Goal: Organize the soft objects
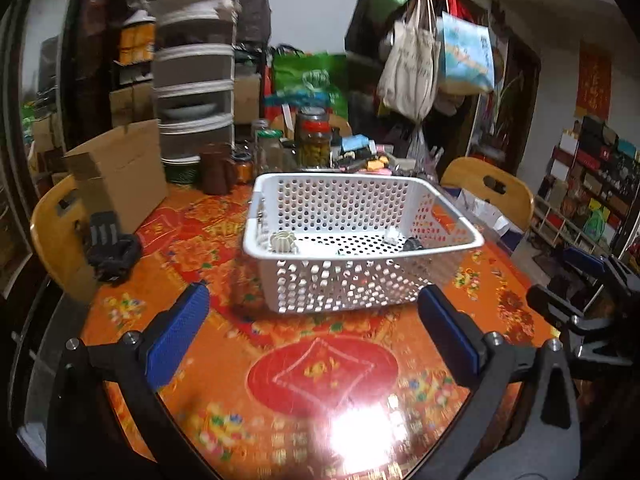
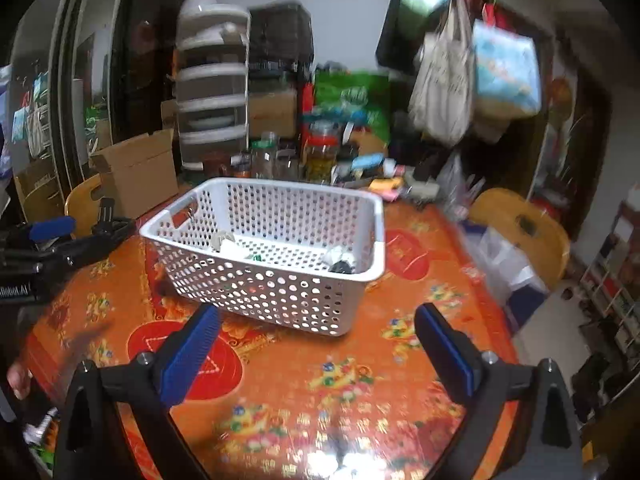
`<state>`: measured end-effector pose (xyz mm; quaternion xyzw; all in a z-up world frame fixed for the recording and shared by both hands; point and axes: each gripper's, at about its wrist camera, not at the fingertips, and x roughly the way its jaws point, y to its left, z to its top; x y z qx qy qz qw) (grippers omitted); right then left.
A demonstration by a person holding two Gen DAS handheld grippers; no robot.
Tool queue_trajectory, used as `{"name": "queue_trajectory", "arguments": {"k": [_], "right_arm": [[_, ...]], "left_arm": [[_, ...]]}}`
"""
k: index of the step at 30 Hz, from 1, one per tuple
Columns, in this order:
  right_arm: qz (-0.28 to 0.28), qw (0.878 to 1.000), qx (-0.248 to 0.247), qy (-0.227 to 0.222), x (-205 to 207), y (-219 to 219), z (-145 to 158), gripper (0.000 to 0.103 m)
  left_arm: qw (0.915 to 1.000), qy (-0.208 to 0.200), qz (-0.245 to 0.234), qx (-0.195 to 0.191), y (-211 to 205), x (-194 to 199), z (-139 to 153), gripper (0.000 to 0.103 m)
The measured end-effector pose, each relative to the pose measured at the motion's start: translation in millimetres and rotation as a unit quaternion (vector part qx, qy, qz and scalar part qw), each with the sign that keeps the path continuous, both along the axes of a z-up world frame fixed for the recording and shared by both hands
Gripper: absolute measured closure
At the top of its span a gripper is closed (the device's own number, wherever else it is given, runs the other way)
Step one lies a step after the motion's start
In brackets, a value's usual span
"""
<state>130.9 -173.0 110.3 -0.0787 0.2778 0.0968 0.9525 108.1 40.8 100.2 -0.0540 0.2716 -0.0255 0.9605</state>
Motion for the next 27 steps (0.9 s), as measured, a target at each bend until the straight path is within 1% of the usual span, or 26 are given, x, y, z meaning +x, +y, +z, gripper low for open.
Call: {"name": "queue_trajectory", "arguments": {"k": [2, 4, 5, 7, 9, 12, 15, 17, 19, 20, 21, 24, 27], "right_arm": [[0.0, 0.999, -0.019, -0.045, -33, 5, 2, 0.003], [-0.02, 0.997, -0.035, -0.067, -57, 10, 1, 0.003], [-0.026, 0.996, -0.043, -0.07, -68, 11, 1, 0.003], [-0.02, 0.997, -0.045, -0.055, -84, 14, 1, 0.003], [-0.011, 0.999, -0.021, -0.03, -100, 12, 3, 0.003], [0.012, 1.0, 0.018, -0.02, -118, 6, 12, 0.003], [0.026, 0.999, 0.04, -0.022, -137, 3, 22, 0.003], [0.029, 0.998, 0.05, -0.024, -144, 2, 27, 0.003], [0.032, 0.998, 0.046, -0.016, -146, 5, 30, 0.003], [0.029, 0.998, 0.044, -0.015, -147, 6, 31, 0.003], [0.025, 0.999, 0.043, -0.017, -146, 6, 32, 0.003], [0.01, 0.999, 0.041, -0.016, -138, 3, 33, 0.003], [0.001, 0.999, 0.049, -0.011, -132, -3, 33, 0.003]], "left_arm": [[0.9991, -0.032, 0.025, -0.004, 9, -39, 5, 0.0], [0.9984, -0.045, 0.035, -0.004, 14, -66, 9, 0.0], [0.998, -0.051, 0.037, -0.003, 15, -81, 12, 0.0], [0.9976, -0.055, 0.042, 0.003, 17, -107, 15, 0.0], [0.9979, -0.048, 0.044, 0.007, 17, -127, 16, 0.0], [0.9988, -0.031, 0.039, -0.002, 16, -148, 15, 0.0], [0.9996, -0.01, 0.022, -0.012, 9, -156, 14, 0.0], [0.9998, -0.003, 0.018, 0.003, -4, -158, 16, 0.0], [0.9998, -0.004, 0.01, 0.014, -18, -158, 19, 0.0], [0.9998, -0.008, 0.002, 0.017, -24, -161, 21, 0.0], [0.9998, -0.008, -0.002, 0.019, -28, -155, 23, 0.0], [0.9997, -0.004, -0.002, 0.026, -39, -146, 25, 0.0], [0.9995, -0.003, 0.004, 0.03, -43, -138, 26, 0.0]]}}
